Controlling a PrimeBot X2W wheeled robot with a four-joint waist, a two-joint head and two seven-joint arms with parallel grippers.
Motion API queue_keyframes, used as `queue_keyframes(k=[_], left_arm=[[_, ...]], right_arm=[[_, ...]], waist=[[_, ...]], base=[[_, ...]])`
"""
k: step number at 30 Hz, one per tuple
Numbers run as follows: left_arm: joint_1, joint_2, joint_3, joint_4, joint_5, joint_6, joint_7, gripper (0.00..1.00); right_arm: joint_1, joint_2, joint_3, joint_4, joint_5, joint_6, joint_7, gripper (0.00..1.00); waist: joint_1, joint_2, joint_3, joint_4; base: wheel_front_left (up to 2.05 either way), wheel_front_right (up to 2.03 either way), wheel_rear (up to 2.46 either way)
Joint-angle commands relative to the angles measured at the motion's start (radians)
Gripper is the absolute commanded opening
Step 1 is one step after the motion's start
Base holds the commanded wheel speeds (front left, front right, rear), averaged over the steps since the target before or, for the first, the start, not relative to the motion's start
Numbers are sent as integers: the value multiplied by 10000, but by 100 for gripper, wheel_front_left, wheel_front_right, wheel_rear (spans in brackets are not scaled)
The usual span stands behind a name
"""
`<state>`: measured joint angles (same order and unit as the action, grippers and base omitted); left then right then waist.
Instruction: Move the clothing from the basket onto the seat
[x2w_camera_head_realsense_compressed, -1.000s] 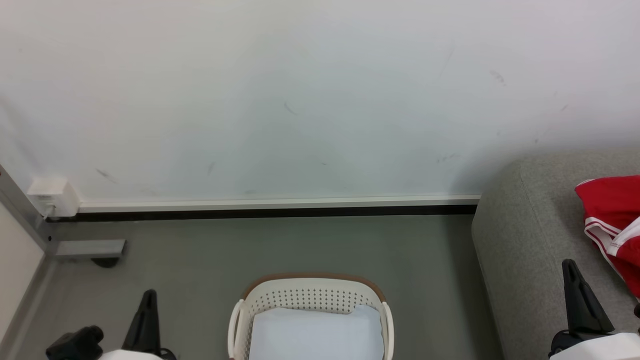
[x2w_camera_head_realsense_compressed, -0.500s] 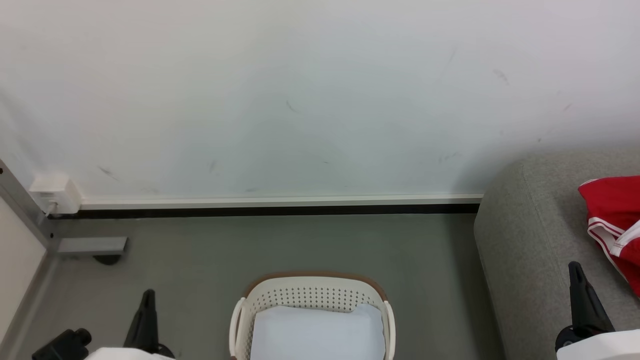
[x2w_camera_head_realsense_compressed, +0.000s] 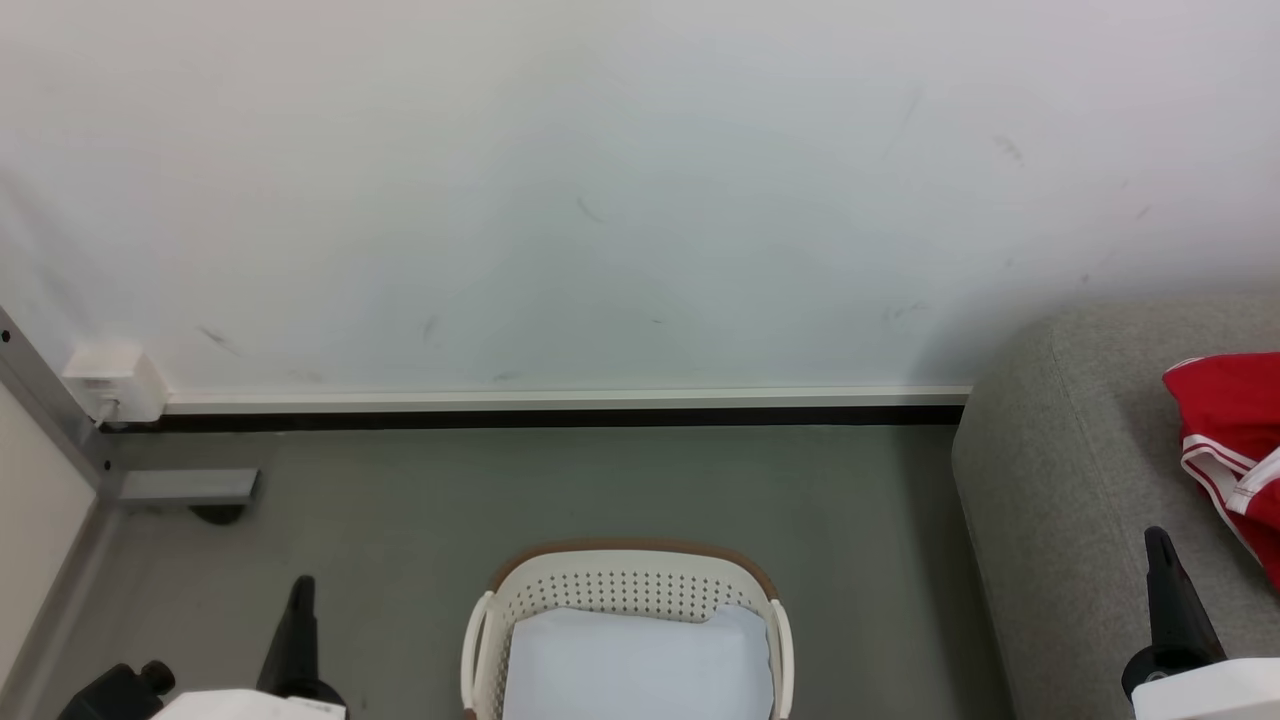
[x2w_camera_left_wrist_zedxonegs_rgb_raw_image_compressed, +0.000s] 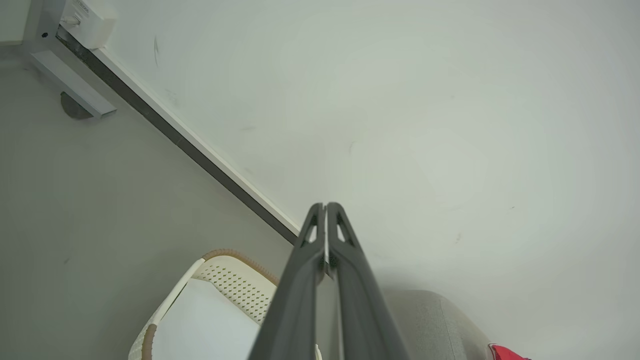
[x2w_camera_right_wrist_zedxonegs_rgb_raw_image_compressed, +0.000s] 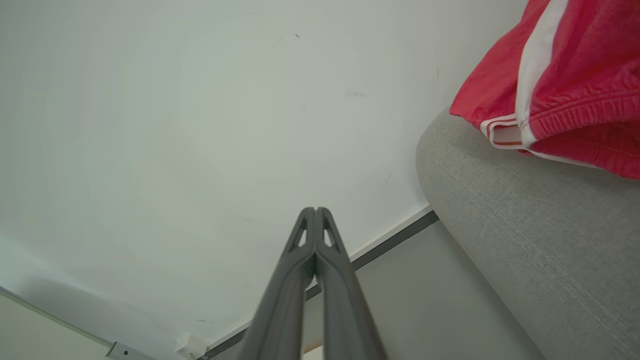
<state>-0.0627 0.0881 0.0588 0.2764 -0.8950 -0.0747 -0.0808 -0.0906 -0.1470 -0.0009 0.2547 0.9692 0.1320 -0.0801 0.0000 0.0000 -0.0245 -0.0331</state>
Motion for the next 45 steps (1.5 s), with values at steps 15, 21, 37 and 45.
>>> queue_keyframes(k=[15, 21, 37, 45], left_arm=[[-318, -43, 185, -207, -1786, -189, 462, 0], [-348, -85, 229, -221, -2407, -233, 635, 0], [-402, -181, 338, -253, -3863, -336, 1067, 0], [-422, -221, 391, -266, -4542, -403, 1245, 0]], right_arm=[[-212, 215, -318, -151, 1591, -11, 465, 0], [-214, 310, -413, -150, 2148, -12, 630, 0], [-220, 507, -646, -149, 3480, -15, 1049, 0], [-220, 614, -756, -145, 4078, -17, 1234, 0]], waist=[[0, 0, 48, 58], [0, 0, 68, 82], [0, 0, 121, 146], [0, 0, 148, 178]], base=[[0, 0, 0], [0, 0, 0], [0, 0, 0], [0, 0, 0]])
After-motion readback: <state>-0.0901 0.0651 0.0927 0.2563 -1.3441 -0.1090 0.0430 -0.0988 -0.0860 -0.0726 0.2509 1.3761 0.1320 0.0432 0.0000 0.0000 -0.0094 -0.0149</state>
